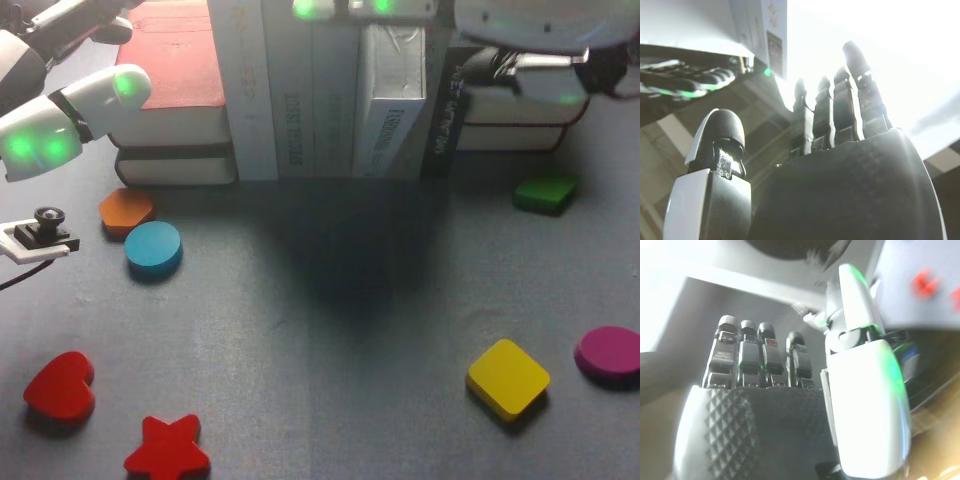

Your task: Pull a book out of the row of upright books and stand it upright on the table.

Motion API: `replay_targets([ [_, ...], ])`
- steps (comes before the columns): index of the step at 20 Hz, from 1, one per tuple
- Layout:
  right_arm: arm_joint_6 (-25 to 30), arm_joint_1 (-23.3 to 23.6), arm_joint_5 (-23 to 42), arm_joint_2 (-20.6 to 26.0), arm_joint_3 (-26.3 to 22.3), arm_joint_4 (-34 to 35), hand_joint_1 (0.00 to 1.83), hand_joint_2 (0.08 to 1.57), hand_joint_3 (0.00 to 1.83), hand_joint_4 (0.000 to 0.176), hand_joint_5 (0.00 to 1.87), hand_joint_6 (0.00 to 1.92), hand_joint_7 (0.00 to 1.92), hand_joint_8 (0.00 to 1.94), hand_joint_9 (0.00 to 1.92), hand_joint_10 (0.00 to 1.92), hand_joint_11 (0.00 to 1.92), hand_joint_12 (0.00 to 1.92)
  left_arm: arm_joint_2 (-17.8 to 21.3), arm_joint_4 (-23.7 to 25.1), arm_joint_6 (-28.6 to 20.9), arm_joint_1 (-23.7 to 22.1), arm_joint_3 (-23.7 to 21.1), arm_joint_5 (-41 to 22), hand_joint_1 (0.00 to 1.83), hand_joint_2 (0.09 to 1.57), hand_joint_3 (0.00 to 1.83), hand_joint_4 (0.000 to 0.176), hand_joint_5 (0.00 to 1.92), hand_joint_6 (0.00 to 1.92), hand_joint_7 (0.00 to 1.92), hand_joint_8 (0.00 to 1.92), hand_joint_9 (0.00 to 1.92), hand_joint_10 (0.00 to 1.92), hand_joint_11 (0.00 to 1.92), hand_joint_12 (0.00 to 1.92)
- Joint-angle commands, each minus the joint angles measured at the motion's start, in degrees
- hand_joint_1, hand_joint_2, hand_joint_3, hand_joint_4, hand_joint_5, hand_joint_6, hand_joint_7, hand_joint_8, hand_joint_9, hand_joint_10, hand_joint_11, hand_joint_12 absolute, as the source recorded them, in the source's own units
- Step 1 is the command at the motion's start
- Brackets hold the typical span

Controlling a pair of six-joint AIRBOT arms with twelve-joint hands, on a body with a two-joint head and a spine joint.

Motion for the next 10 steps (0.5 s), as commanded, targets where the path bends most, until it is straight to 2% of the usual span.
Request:
replay_targets([
  [1,3.5,1.7,0.3,-0.7,-0.2,-3.7,1.19,1.07,0.0,0.073,0.0,0.0,0.0,0.0,0.0,0.0,0.0,0.0,-0.1,-1.6,-0.5,-0.2,0.2,-6.8,0.32,1.34,0.0,0.014,0.25,0.0,0.17,0.0,0.12,0.0,0.0,0.89],
  [2,6.6,2.0,-0.4,-1.4,0.0,-8.0,1.2,1.07,0.0,0.083,0.0,0.0,0.0,0.0,0.01,0.0,0.02,0.01,-0.2,-1.6,-0.5,-0.2,0.2,-6.8,0.32,1.34,0.0,0.006,0.24,0.0,0.18,0.0,0.13,0.01,0.0,0.88],
  [3,9.9,2.0,-0.7,-2.3,0.5,-12.0,1.16,1.15,0.0,0.037,0.04,0.0,0.07,0.0,0.07,0.01,0.0,0.24,-0.3,-1.7,-0.5,-0.2,0.3,-6.9,0.29,1.34,0.0,0.022,0.21,0.0,0.15,0.0,0.11,0.0,0.0,0.8],
  [4,12.8,2.0,-0.8,-3.3,1.1,-15.5,1.13,1.21,0.01,0.0,0.3,0.13,0.31,0.07,0.25,0.11,0.0,0.87,-0.3,-1.8,-0.6,-0.2,0.4,-6.9,0.31,1.35,0.0,0.018,0.21,0.0,0.16,0.0,0.14,0.01,0.0,0.93],
  [5,17.5,2.0,-0.8,-4.4,1.6,-20.6,1.21,1.13,0.0,0.0,0.52,0.4,0.55,0.27,0.36,0.59,0.0,1.44,-0.5,-2.1,-0.6,-0.2,0.6,-6.8,0.31,1.35,0.0,0.015,0.22,0.0,0.17,0.0,0.14,0.01,0.0,0.96],
  [6,18.9,2.0,-0.2,-4.8,1.7,-22.3,1.16,1.22,0.01,0.0,0.74,1.13,0.63,1.21,0.38,1.08,0.0,1.7,-0.6,-2.2,-0.7,-0.2,0.7,-6.8,0.3,1.35,0.0,0.018,0.23,0.01,0.17,0.01,0.15,0.01,0.0,0.97],
  [7,20.0,2.1,0.5,-5.1,1.6,-23.9,1.21,1.18,0.0,0.0,0.97,0.91,0.74,1.41,0.58,1.42,0.26,1.76,-0.7,-2.4,-0.9,-0.2,0.9,-6.8,0.29,1.34,0.0,0.024,0.24,0.01,0.18,0.0,0.14,0.01,0.0,0.91],
  [8,21.1,2.5,1.4,-5.4,1.2,-25.9,1.34,1.2,0.0,0.0,0.91,1.02,0.78,1.27,0.67,1.61,0.44,1.91,-0.7,-2.5,-1.0,-0.2,0.9,-6.8,0.27,1.34,0.0,0.038,0.25,0.01,0.18,0.0,0.13,0.0,0.0,0.89],
  [9,22.0,2.7,1.8,-5.5,1.0,-27.3,1.34,1.2,0.0,0.0,0.91,1.02,0.78,1.27,0.67,1.61,0.44,1.91,-0.8,-2.6,-1.1,-0.2,0.9,-6.8,0.27,1.34,0.0,0.038,0.25,0.01,0.18,0.0,0.13,0.0,0.0,0.89],
  [10,23.4,3.1,2.5,-5.5,0.9,-28.8,1.36,1.17,0.0,0.0,0.91,1.01,0.88,1.19,0.72,1.52,0.41,1.92,-0.8,-2.6,-1.1,-0.2,0.9,-6.8,0.27,1.33,0.0,0.054,0.25,0.01,0.18,0.0,0.15,0.01,0.0,0.96],
])
